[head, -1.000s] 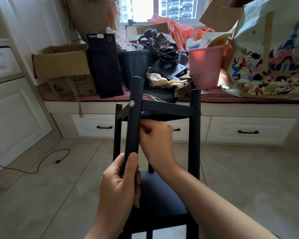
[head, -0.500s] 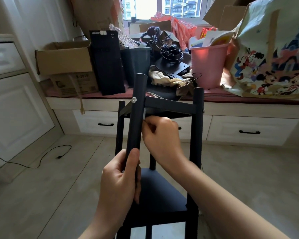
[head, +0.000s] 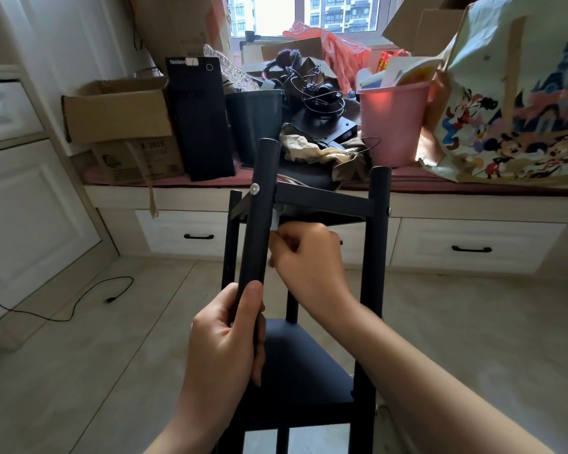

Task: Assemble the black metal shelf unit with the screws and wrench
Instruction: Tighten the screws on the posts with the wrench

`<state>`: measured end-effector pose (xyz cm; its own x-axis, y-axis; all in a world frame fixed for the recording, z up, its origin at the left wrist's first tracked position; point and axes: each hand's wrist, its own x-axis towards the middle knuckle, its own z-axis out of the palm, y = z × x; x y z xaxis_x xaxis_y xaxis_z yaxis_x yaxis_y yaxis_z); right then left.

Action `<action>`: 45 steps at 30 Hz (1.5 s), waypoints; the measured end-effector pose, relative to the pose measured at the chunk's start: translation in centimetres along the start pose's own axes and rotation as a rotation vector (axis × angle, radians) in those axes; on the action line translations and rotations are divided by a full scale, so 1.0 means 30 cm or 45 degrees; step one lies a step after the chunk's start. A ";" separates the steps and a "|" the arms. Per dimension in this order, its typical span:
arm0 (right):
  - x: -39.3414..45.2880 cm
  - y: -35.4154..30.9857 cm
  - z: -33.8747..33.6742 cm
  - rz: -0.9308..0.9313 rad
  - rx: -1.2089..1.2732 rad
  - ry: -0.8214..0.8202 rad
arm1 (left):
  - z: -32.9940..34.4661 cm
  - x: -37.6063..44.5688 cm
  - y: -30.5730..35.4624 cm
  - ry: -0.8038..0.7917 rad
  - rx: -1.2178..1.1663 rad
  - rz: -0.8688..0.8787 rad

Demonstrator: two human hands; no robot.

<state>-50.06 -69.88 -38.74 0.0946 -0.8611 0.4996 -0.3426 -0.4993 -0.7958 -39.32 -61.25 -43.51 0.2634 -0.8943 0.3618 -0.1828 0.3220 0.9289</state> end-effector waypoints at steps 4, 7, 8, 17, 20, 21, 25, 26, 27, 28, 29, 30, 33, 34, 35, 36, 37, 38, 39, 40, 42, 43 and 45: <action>-0.001 -0.009 -0.023 0.022 0.032 0.012 | -0.002 -0.002 0.001 0.003 0.028 0.000; 0.000 -0.019 -0.050 -0.023 -0.005 0.017 | -0.003 -0.003 0.001 0.004 0.035 0.003; 0.001 -0.023 -0.057 -0.041 -0.023 0.019 | -0.003 -0.002 0.002 0.005 0.036 0.005; 0.016 -0.032 -0.076 -0.076 -0.063 0.018 | -0.004 -0.007 0.002 -0.014 0.019 0.004; 0.015 -0.029 -0.072 -0.075 -0.052 0.019 | -0.006 -0.005 0.002 -0.009 0.016 0.007; 0.013 -0.030 -0.071 -0.075 -0.047 0.019 | -0.006 -0.005 0.001 -0.009 0.017 0.007; 0.009 -0.030 -0.063 -0.070 -0.006 0.007 | -0.003 -0.005 0.000 -0.017 0.011 0.008; 0.009 -0.031 -0.059 -0.060 0.012 0.002 | -0.003 -0.005 0.000 -0.018 0.010 0.010; 0.008 -0.031 -0.055 -0.049 0.037 0.001 | -0.003 -0.005 0.000 -0.019 0.008 0.010; 0.009 -0.030 -0.049 -0.040 0.064 0.004 | -0.003 -0.004 0.000 -0.020 0.007 0.011; 0.010 -0.029 -0.043 -0.036 0.084 0.011 | -0.005 -0.003 0.001 -0.020 0.008 0.013; 0.011 -0.028 -0.036 -0.038 0.098 0.020 | -0.006 -0.002 0.001 -0.019 0.008 0.012; 0.017 -0.017 -0.010 -0.068 0.134 0.052 | -0.011 -0.002 0.004 -0.024 -0.006 0.005; 0.020 -0.013 0.000 -0.080 0.145 0.065 | -0.011 -0.003 0.005 -0.026 -0.014 0.004; 0.023 -0.009 0.009 -0.096 0.146 0.083 | -0.012 -0.003 0.006 -0.032 -0.023 0.004; 0.027 -0.006 0.017 -0.114 0.131 0.103 | -0.012 -0.003 0.007 -0.038 -0.030 0.004; 0.030 -0.002 0.024 -0.131 0.108 0.124 | -0.012 -0.003 0.009 -0.044 -0.032 0.004; 0.034 0.001 0.030 -0.140 0.090 0.145 | -0.012 -0.003 0.011 -0.048 -0.032 0.003; 0.039 0.003 0.036 -0.140 0.082 0.159 | -0.012 -0.002 0.012 -0.049 -0.033 -0.001; 0.043 0.006 0.042 -0.139 0.081 0.166 | -0.012 -0.002 0.013 -0.050 -0.038 -0.007; 0.052 0.014 0.055 -0.140 0.078 0.179 | -0.012 0.000 0.013 -0.053 -0.051 -0.015; 0.055 0.018 0.060 -0.146 0.077 0.188 | -0.011 0.000 0.013 -0.055 -0.052 -0.016; 0.060 0.025 0.069 -0.164 0.080 0.204 | -0.010 0.001 0.012 -0.059 -0.051 -0.019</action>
<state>-48.20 -72.01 -39.16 -0.0180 -0.7661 0.6425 -0.2777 -0.6135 -0.7393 -39.09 -61.06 -43.14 0.2218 -0.9120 0.3451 -0.1411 0.3202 0.9368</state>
